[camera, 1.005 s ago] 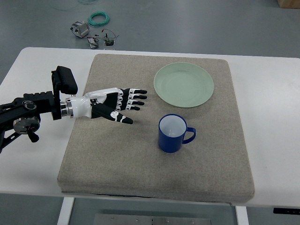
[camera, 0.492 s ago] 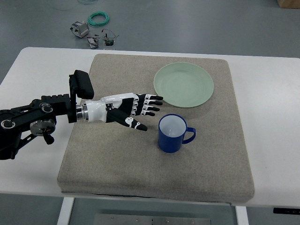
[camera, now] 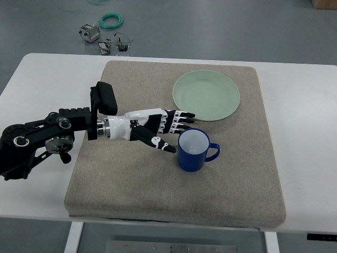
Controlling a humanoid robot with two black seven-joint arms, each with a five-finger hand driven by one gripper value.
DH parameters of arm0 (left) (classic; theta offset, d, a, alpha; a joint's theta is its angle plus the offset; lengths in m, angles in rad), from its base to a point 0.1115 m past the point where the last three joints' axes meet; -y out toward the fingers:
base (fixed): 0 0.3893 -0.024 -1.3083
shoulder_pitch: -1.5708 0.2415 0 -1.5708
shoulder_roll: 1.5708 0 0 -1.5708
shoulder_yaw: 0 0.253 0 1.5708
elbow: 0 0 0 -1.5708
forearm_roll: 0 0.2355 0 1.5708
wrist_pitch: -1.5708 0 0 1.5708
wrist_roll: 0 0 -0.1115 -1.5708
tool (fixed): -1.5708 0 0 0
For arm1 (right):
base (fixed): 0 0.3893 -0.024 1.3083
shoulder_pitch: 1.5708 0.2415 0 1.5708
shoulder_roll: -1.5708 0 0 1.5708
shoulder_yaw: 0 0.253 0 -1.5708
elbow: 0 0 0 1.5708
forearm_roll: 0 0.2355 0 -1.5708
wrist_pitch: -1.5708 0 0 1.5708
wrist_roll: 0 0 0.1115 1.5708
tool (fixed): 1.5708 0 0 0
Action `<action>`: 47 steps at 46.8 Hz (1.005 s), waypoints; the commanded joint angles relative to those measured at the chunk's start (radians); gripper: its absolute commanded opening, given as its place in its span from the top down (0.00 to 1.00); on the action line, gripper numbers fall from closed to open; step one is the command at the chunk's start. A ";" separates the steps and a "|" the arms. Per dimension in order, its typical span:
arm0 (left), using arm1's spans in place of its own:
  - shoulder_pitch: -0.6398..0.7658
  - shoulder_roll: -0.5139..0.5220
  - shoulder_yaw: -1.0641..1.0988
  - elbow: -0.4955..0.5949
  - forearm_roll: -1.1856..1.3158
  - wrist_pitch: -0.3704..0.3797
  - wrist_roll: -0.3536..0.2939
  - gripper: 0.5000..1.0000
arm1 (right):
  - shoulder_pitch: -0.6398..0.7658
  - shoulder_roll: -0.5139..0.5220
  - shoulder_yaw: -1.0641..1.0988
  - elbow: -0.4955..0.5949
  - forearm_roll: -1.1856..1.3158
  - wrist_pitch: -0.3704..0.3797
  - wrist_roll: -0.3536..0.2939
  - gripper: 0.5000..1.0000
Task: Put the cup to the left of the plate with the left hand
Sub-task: 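Move the left hand down beside the blue mug's body, then close the left hand's fingers around the blue mug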
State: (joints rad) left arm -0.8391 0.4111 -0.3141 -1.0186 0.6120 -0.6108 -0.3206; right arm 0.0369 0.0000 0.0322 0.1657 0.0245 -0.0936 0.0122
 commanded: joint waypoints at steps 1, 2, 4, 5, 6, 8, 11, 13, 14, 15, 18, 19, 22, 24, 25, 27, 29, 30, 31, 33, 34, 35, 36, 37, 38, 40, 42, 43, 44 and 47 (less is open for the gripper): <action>0.000 -0.003 0.001 -0.001 0.000 0.000 0.000 0.01 | 0.000 0.000 0.000 0.000 0.000 0.000 0.000 0.13; 0.000 -0.005 0.001 0.000 0.000 0.000 0.000 0.01 | 0.000 0.000 0.000 0.000 0.000 0.000 0.000 0.13; 0.000 -0.012 0.001 0.000 0.000 0.000 0.000 0.01 | 0.000 0.000 0.000 0.000 0.000 0.000 0.000 0.13; 0.000 -0.015 0.001 0.000 0.002 0.000 0.000 0.01 | 0.000 0.000 0.000 0.000 0.000 0.000 0.000 0.13; 0.000 -0.015 0.003 0.000 0.002 0.000 0.000 0.01 | 0.000 0.000 0.000 0.000 0.000 0.000 0.000 0.13; -0.002 -0.017 0.003 0.000 0.003 0.000 0.000 0.01 | 0.000 0.000 0.000 0.000 0.000 0.000 0.000 0.13; 0.000 -0.031 0.003 0.003 0.015 0.000 0.002 0.01 | 0.000 0.000 0.000 0.000 0.000 0.000 0.000 0.13; 0.000 -0.038 0.004 0.008 0.029 0.000 0.002 0.02 | 0.000 0.000 0.000 0.000 0.000 0.000 0.000 0.13; 0.000 -0.041 0.003 0.012 0.040 0.000 0.002 0.01 | 0.000 0.000 0.000 0.000 0.000 0.000 0.000 0.13; 0.000 -0.043 0.003 0.017 0.046 0.000 0.002 0.01 | 0.000 0.000 0.000 0.000 0.000 0.000 0.000 0.13; 0.001 -0.048 0.001 0.022 0.060 0.000 0.002 0.01 | 0.000 0.000 0.000 0.000 0.000 0.000 0.000 0.13; 0.001 -0.049 0.003 0.022 0.061 0.000 0.002 0.02 | 0.000 0.000 0.000 0.000 0.000 0.000 0.000 0.13; 0.001 -0.051 0.003 0.022 0.061 0.000 0.002 0.01 | 0.000 0.000 0.000 0.000 0.000 0.000 0.000 0.13; 0.000 -0.052 0.003 0.022 0.061 0.000 0.002 0.01 | 0.000 0.000 0.000 0.000 0.000 0.000 0.000 0.13; 0.000 -0.052 0.003 0.022 0.061 0.000 0.002 0.02 | 0.000 0.000 0.000 0.000 0.000 0.000 0.000 0.13; 0.000 -0.055 0.003 0.022 0.063 0.000 0.002 0.01 | 0.000 0.000 0.000 0.000 0.000 0.000 0.000 0.13; 0.000 -0.058 0.001 0.022 0.063 0.000 0.002 0.01 | 0.000 0.000 0.000 0.000 0.000 0.000 0.000 0.13; 0.000 -0.058 0.003 0.022 0.064 0.000 0.002 0.01 | 0.000 0.000 0.000 0.000 0.000 0.000 0.000 0.13; 0.000 -0.058 0.001 0.022 0.066 0.000 0.002 0.02 | 0.000 0.000 0.000 0.000 0.000 0.000 0.000 0.13; 0.000 -0.060 0.001 0.022 0.066 0.000 0.002 0.01 | 0.000 0.000 0.000 0.000 0.000 0.000 0.000 0.13; 0.000 -0.061 0.001 0.022 0.066 0.000 0.002 0.02 | 0.000 0.000 0.000 0.000 0.000 0.000 0.000 0.13; 0.000 -0.063 0.001 0.022 0.066 0.000 0.002 0.01 | 0.000 0.000 0.000 0.000 0.000 0.000 0.000 0.13; 0.000 -0.069 0.001 0.022 0.066 0.000 0.002 0.02 | 0.000 0.000 0.000 0.000 0.000 0.000 0.000 0.13; 0.000 -0.077 0.003 0.023 0.066 0.000 0.002 0.02 | 0.000 0.000 0.000 0.000 0.000 0.000 0.000 0.13; 0.000 -0.081 0.003 0.023 0.066 0.000 0.002 0.01 | 0.000 0.000 0.000 0.000 0.000 0.000 0.000 0.13; 0.000 -0.087 0.003 0.025 0.068 0.000 0.002 0.01 | 0.000 0.000 0.000 0.000 0.000 0.000 0.000 0.13; 0.000 -0.091 0.003 0.025 0.068 0.000 0.002 0.02 | 0.000 0.000 0.000 0.000 0.000 0.000 0.000 0.13; 0.000 -0.092 0.003 0.026 0.068 0.000 0.002 0.02 | 0.000 0.000 0.000 0.000 0.000 0.000 -0.001 0.13; 0.000 -0.095 0.003 0.026 0.068 0.000 0.002 0.01 | 0.000 0.000 0.000 0.000 0.000 0.000 0.000 0.13; 0.000 -0.097 0.003 0.026 0.068 0.000 0.003 0.02 | 0.000 0.000 0.000 0.000 0.000 0.000 0.000 0.13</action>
State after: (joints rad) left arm -0.8391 0.3170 -0.3119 -0.9926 0.6794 -0.6109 -0.3190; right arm 0.0367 0.0000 0.0322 0.1656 0.0246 -0.0936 0.0123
